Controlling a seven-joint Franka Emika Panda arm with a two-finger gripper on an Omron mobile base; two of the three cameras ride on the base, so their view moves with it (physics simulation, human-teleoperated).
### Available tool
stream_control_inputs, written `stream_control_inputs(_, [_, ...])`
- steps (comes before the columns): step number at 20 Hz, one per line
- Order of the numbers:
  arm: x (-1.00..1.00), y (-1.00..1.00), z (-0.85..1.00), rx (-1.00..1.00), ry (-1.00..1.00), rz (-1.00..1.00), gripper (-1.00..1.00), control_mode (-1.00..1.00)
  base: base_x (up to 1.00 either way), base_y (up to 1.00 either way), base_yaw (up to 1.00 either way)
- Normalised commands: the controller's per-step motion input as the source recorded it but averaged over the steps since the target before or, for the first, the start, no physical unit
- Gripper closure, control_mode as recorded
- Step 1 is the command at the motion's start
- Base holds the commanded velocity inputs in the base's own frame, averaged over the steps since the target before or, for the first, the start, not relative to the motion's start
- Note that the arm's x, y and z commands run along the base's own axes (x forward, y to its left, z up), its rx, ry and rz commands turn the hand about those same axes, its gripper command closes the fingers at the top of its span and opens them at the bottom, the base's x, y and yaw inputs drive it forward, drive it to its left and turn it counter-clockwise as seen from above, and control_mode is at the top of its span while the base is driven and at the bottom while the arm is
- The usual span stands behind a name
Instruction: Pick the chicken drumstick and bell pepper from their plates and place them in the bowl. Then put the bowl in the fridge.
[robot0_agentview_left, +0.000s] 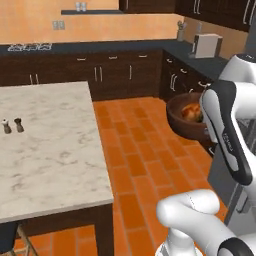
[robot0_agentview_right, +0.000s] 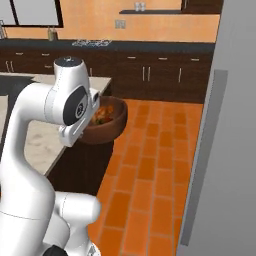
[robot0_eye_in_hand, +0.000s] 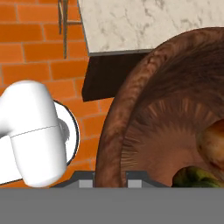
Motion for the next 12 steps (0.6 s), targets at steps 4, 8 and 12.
stream_control_inputs(4, [0.00, 0.00, 0.00, 0.00, 0.00, 0.00, 1.00, 1.00, 0.94, -0.25, -0.15])
stream_control_inputs(8, [0.00, 0.00, 0.00, 0.00, 0.00, 0.00, 1.00, 1.00, 0.94, -0.41, -0.11])
stream_control_inputs(12, [0.00, 0.00, 0.00, 0.00, 0.00, 0.00, 1.00, 1.00, 1.00, -0.32, -0.09])
